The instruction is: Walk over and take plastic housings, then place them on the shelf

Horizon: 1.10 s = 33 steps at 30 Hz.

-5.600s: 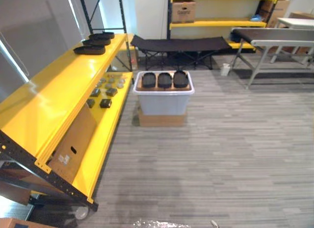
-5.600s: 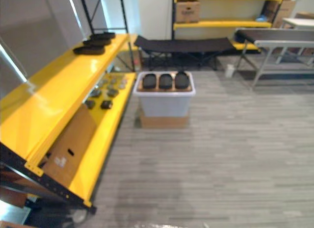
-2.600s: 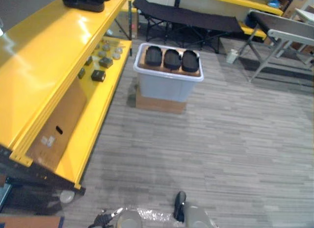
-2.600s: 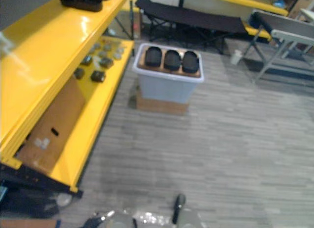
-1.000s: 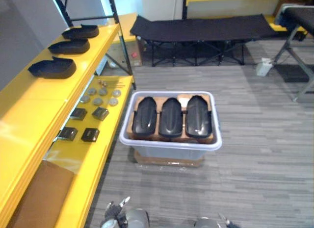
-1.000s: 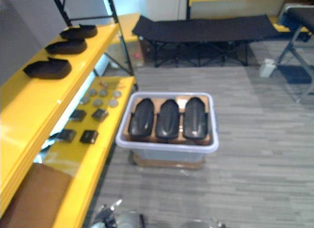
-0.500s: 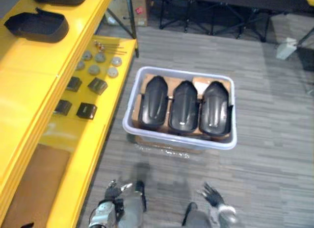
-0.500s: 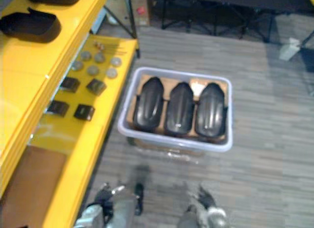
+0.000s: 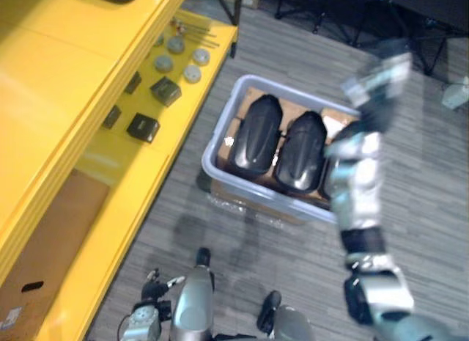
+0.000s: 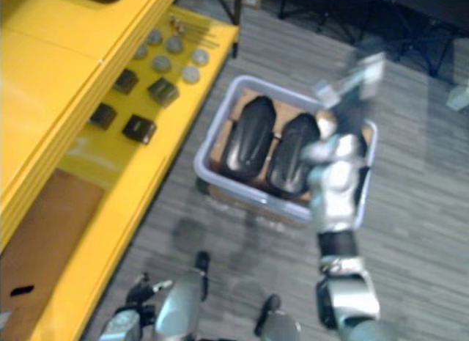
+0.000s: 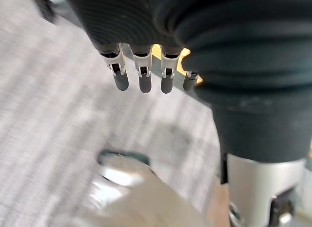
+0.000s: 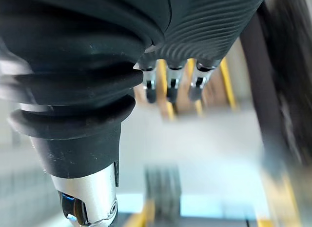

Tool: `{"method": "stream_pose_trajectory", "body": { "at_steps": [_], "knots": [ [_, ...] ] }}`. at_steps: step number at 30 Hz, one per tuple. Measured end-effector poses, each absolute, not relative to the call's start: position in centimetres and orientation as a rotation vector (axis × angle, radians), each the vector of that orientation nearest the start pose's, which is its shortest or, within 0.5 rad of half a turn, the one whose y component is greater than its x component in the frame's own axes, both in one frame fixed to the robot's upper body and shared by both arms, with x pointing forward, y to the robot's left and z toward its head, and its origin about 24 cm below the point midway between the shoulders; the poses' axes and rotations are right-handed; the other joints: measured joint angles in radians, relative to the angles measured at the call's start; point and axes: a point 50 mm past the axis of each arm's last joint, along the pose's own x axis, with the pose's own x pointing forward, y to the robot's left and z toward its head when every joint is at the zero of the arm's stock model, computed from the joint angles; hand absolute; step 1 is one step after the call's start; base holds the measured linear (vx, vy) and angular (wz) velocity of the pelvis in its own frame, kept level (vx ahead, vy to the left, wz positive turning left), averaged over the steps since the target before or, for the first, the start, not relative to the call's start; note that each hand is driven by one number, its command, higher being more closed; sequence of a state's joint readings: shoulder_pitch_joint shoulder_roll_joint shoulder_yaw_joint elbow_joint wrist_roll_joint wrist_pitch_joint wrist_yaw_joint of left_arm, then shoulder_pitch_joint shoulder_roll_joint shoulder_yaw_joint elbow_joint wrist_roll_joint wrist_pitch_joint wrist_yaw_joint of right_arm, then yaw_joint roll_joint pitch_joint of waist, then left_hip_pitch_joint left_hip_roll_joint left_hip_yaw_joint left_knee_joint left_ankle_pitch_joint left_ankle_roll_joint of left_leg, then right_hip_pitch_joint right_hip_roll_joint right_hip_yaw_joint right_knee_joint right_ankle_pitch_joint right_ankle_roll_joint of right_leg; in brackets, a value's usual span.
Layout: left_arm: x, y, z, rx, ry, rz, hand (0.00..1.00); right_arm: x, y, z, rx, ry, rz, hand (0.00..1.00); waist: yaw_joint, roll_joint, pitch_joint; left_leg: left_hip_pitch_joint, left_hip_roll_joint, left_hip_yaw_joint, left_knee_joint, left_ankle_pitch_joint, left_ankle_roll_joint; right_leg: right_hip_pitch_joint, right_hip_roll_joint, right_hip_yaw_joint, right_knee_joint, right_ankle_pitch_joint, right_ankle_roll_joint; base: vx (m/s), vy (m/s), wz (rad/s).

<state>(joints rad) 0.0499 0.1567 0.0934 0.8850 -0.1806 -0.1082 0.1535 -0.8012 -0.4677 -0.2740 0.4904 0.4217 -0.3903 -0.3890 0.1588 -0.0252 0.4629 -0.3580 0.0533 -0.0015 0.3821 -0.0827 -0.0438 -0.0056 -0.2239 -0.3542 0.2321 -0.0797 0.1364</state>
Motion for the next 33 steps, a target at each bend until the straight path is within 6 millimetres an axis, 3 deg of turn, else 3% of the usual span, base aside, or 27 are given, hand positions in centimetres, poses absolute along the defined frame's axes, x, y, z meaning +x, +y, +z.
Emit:
{"method": "stream_pose_trajectory", "body": {
  "at_steps": [5,8,10,16,22,26,30,33],
  "knots": [
    [13.5,24.1,-13.0,-0.057,0.82,0.483,0.0,33.7,-35.9,21.6,0.208,-0.456,-0.804,0.0,0.019,0.029,0.019,-0.104,-0.011,-0.022,0.01,0.04,-0.003,-0.098,-0.006,-0.004,0.035,-0.052,0.015,-0.11,-0.035,0.14],
    [12.3,24.0,-13.7,-0.1,0.865,0.51,0.0,32.9,-38.9,21.8,0.224,-0.341,-0.865,0.0,0.019,0.065,0.041,-0.148,-0.015,-0.039,0.006,0.061,-0.008,-0.163,-0.017,-0.006,0.101,-0.088,0.017,-0.1,-0.037,0.11],
    [11.3,23.7,-14.3,-0.117,0.907,0.514,0.0,32.0,-40.7,22.1,0.211,-0.274,-0.931,0.0,0.023,0.076,0.051,-0.176,-0.022,-0.042,-0.018,0.09,-0.011,-0.228,-0.037,-0.004,0.166,-0.114,0.014,-0.1,-0.028,0.13],
    [11.5,21.9,-14.6,-0.225,0.886,0.45,0.0,31.2,-42.0,22.5,0.181,-0.252,-0.996,0.0,0.024,0.094,0.058,-0.235,-0.034,-0.048,-0.022,0.114,-0.015,-0.328,-0.068,-0.001,0.269,-0.153,0.009,-0.05,-0.021,0.07],
    [11.8,21.6,-14.6,-0.247,0.875,0.407,0.0,31.2,-42.2,21.7,0.109,-0.181,-1.025,0.0,0.028,0.098,0.058,-0.247,-0.045,-0.056,-0.022,0.117,-0.018,-0.353,-0.082,-0.003,0.302,-0.177,0.007,0.0,-0.001,0.06],
    [12.1,20.8,-14.6,-0.281,0.867,0.389,0.0,30.2,-43.4,21.9,0.059,-0.139,-1.073,0.0,0.047,0.126,0.064,-0.276,-0.049,-0.067,-0.021,0.129,-0.022,-0.388,-0.089,-0.006,0.334,-0.189,0.0,-0.01,0.0,0.08],
    [12.2,20.3,-14.6,-0.293,0.852,0.373,0.0,30.4,-43.3,21.5,0.057,-0.099,-1.047,0.0,0.052,0.16,0.063,-0.282,-0.049,-0.068,-0.024,0.135,-0.025,-0.402,-0.091,-0.006,0.355,-0.197,-0.002,0.0,0.0,0.0],
    [12.5,20.1,-14.5,-0.32,0.832,0.361,0.0,30.4,-43.4,20.8,0.022,-0.034,-1.037,0.0,0.052,0.163,0.062,-0.298,-0.049,-0.068,-0.025,0.14,-0.027,-0.425,-0.094,-0.004,0.372,-0.202,-0.004,0.0,0.0,0.0]
  ]
}}
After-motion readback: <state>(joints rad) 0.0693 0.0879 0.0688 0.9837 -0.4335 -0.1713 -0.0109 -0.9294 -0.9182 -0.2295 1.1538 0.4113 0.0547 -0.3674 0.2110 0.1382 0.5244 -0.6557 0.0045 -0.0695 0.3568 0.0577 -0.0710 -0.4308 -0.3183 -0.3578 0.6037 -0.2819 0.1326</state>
